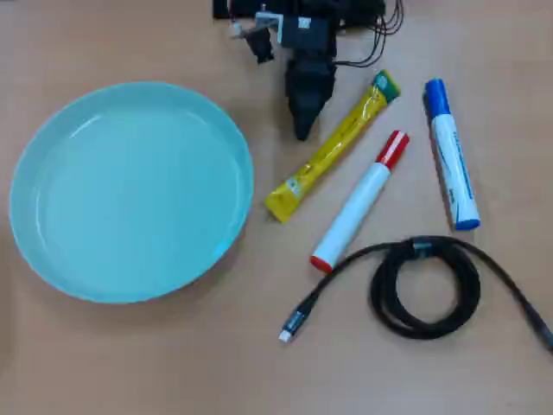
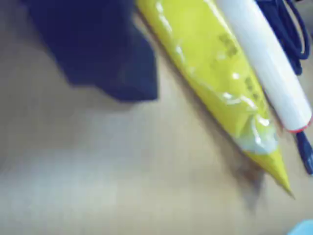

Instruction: Pick up the blue pen, then put it in the green bowl

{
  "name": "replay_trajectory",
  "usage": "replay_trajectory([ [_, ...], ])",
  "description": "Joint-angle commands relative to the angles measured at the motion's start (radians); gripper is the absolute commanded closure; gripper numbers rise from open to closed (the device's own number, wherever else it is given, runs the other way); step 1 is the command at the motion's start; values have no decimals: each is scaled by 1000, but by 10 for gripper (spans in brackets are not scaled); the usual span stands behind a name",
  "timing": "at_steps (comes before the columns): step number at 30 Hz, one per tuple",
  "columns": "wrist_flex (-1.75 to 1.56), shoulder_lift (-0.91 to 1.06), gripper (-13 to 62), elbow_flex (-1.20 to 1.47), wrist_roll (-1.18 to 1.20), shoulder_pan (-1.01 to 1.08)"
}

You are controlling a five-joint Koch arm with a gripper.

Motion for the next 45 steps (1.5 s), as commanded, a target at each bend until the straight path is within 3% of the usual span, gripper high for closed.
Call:
replay_trajectory([
  [1, 170, 98, 572, 32, -17, -49],
  [28, 201, 97, 572, 8, -15, -51],
  [45, 988, 101, 571, -557, -3, -198],
])
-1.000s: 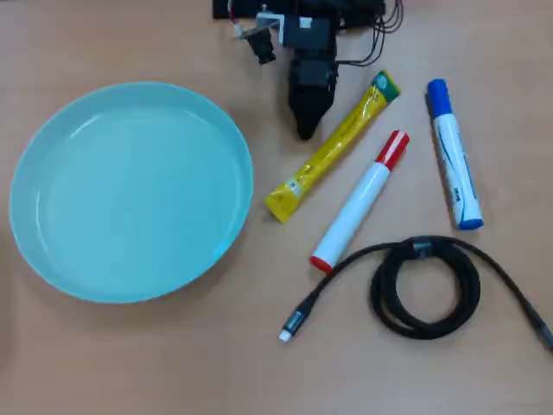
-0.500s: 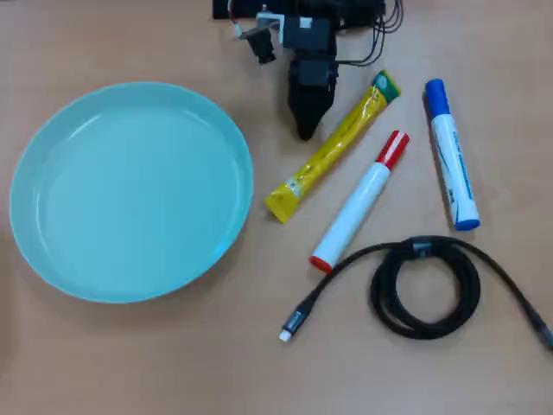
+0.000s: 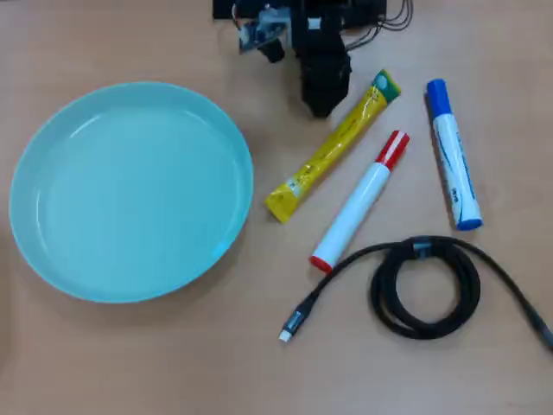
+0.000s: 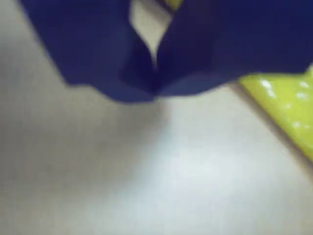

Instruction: Pick up the blue pen, then put it in the green bowl

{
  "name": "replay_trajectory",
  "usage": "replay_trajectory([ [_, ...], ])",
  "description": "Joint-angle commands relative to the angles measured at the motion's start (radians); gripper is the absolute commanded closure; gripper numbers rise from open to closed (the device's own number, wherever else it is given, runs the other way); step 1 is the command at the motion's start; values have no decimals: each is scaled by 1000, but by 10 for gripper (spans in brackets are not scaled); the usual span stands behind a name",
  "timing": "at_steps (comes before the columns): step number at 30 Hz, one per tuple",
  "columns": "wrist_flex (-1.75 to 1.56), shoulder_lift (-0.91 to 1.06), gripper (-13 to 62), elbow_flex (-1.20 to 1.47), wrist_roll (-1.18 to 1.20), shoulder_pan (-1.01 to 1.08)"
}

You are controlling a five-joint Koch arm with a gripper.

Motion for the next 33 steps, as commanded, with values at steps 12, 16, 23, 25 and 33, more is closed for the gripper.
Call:
replay_trajectory([
  [12, 480, 94, 569, -540, -8, -129],
  [16, 598, 91, 568, -723, -8, -189],
  [23, 683, 5, 568, -930, -8, -302],
  [25, 690, -43, 568, -997, -8, -334],
  [33, 690, -256, 568, -1243, -9, -376],
])
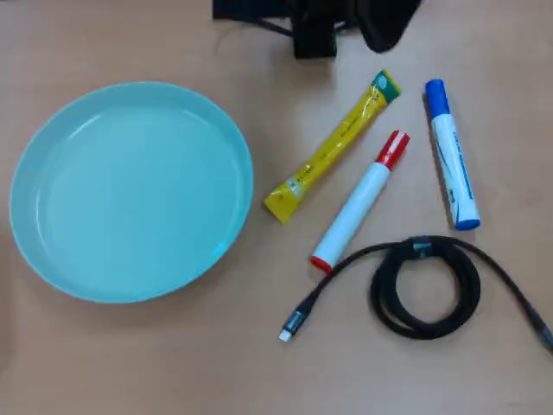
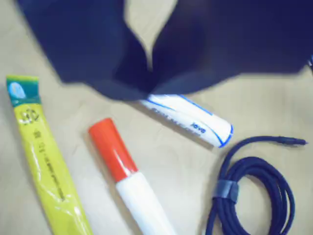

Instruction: Pick up the blue pen, then put it in the green bowl

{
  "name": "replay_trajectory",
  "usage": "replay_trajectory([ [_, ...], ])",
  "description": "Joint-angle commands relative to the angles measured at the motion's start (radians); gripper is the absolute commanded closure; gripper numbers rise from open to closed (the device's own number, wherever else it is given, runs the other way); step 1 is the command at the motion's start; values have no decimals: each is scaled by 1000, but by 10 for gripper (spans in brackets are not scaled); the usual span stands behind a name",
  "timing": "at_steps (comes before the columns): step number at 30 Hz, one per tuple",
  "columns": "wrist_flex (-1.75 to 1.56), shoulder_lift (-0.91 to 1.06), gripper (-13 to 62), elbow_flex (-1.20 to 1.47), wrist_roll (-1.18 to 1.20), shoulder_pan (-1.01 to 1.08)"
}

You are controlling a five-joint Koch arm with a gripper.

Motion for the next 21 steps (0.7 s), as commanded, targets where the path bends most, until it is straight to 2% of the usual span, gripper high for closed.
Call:
replay_trajectory([
  [1, 2, -54, 568, -121, -17, -9],
  [15, 5, -301, 567, -296, -459, -121],
  [21, 3, -400, 535, -328, -649, -161],
])
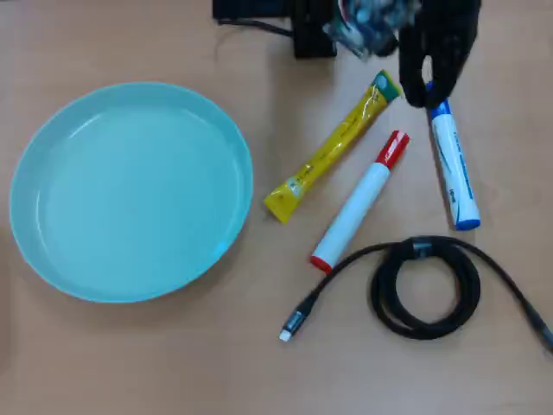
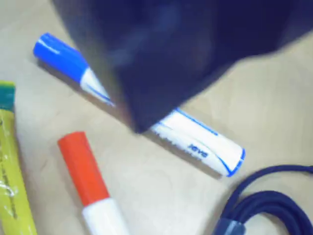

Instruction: Pick up the blue pen, then put it in the green bowl

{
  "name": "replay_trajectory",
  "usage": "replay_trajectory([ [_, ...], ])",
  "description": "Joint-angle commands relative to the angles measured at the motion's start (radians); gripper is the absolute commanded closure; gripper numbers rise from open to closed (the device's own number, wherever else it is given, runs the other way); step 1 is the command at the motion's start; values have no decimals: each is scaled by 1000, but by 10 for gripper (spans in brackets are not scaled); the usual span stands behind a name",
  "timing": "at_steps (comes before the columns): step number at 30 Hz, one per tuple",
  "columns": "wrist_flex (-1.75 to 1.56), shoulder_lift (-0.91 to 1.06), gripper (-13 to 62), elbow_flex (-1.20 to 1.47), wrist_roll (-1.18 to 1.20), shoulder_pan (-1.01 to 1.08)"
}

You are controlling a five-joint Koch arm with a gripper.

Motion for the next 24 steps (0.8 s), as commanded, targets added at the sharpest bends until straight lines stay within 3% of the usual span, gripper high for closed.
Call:
replay_trajectory([
  [1, 2, -8, 516, -91, -94, -18],
  [17, 0, -164, 273, -100, -319, -103],
  [24, -2, -236, 101, -98, -400, -129],
])
